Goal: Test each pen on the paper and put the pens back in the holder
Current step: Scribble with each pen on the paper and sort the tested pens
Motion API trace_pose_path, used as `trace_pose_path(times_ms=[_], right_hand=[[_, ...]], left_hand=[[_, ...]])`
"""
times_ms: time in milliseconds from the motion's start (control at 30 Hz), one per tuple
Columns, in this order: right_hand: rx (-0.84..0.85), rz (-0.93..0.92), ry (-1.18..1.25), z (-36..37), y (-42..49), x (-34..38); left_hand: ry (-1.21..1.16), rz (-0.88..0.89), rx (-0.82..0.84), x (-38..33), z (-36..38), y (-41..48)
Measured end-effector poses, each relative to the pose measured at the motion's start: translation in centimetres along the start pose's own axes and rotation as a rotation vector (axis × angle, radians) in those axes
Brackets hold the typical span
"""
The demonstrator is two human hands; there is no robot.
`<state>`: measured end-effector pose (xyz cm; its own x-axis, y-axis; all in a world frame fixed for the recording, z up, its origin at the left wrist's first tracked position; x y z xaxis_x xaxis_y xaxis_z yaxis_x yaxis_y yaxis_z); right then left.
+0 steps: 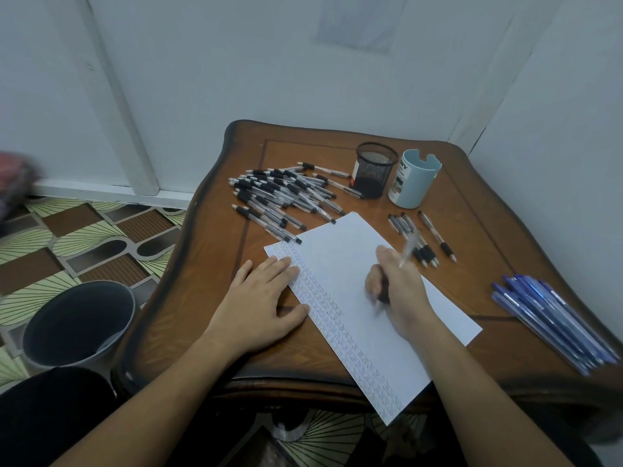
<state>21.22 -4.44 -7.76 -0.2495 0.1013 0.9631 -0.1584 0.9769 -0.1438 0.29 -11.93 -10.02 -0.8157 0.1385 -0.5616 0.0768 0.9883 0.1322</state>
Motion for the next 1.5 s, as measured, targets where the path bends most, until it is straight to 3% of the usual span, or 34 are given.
trace_pose_path(times_ms=[167,333,533,767,967,1100,1200,1267,1333,1500], right_hand=[[-0.01,-0.002,-0.05,0.0,0.1,0.2],[-0.008,0.025,0.081,-0.3,0.0,0.8],[0.007,0.194,0.036,-1.8,1.8,1.6],[-0.145,0.055,-1.004,-8.6,8.0,4.2],[-0.084,0.19,-1.432,-9.0,10.8,3.1],[-0.287,-0.004,-1.674,-5.9,10.1,4.7],[-0.246,-0.207,-1.427,-2.4,10.9,5.0],[-0.109,-0.173,-1.035,0.3,11.7,4.7],[-0.054,-0.077,-0.798,2.3,12.5,4.2],[-0.185,-0.009,-0.906,3.8,14.8,3.1]], left_hand=[[0.008,0.0,-0.001,0.0,0.0,0.0],[-0.006,0.006,-0.01,-0.1,-0.1,-0.1],[0.0,0.0,0.002,-0.1,-0.2,-0.1],[-0.017,0.005,-0.008,-0.3,-0.3,-0.1],[-0.015,0.005,-0.017,-0.4,-0.3,-0.1],[0.02,0.001,0.001,-0.3,-0.4,-0.1],[0.004,0.004,-0.004,-0.3,-0.4,0.0],[0.015,0.004,0.001,-0.2,-0.3,-0.1],[0.019,0.005,0.005,-0.2,-0.3,-0.1],[0.009,0.009,0.01,-0.3,-0.5,-0.1]])
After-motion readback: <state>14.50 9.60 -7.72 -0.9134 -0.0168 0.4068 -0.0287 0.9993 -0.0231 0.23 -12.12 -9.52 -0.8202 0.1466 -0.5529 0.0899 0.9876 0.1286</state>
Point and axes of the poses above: each hand's wrist, its own y-axis towards the middle knuckle, its own z-axis out of the palm, x = y × z, the point moved 3 cm from there along y, towards the middle knuckle, and after that the axes turned 14 degrees about -y, right-handed, at the moved point
